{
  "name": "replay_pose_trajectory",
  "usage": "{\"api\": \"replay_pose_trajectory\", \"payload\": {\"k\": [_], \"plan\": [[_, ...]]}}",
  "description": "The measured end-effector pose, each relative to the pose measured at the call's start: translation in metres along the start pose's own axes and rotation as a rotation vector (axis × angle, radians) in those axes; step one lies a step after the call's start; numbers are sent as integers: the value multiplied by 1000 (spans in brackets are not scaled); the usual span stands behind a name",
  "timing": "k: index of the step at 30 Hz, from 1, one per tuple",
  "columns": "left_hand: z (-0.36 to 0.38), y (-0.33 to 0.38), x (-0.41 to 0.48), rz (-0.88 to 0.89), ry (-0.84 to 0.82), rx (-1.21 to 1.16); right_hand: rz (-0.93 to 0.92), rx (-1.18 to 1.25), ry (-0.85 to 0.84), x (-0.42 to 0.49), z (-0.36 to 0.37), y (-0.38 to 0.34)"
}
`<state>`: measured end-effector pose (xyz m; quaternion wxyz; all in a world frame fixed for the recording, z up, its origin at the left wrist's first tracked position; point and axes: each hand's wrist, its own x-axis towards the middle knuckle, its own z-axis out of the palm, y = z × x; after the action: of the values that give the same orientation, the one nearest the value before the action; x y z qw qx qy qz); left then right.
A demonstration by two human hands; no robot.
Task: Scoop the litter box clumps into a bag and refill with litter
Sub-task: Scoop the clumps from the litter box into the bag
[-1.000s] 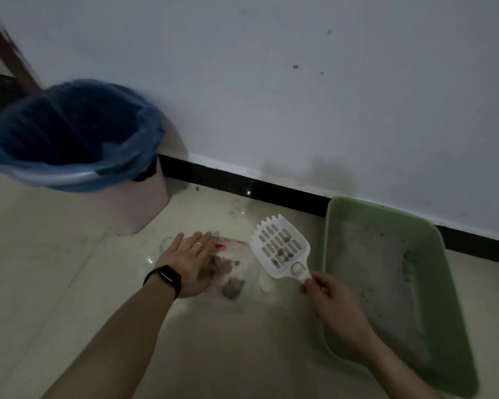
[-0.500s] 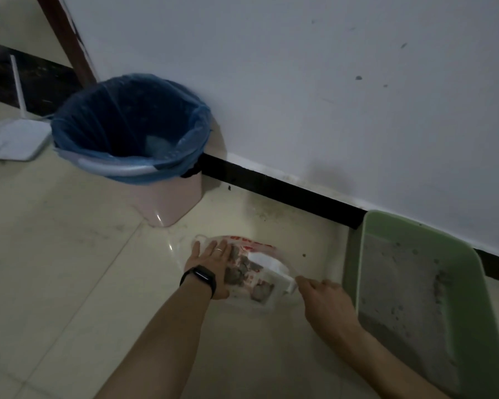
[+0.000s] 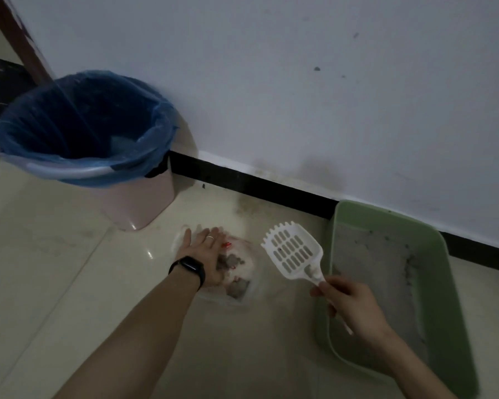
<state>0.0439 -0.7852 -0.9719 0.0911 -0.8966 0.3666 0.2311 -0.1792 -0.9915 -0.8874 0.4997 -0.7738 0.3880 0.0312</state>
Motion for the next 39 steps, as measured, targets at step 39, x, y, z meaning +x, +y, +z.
{"api": "replay_pose_trajectory", "payload": {"k": [39], "plan": [[5,286,52,225,347,-250,504,535,644,120,-129,192]]}}
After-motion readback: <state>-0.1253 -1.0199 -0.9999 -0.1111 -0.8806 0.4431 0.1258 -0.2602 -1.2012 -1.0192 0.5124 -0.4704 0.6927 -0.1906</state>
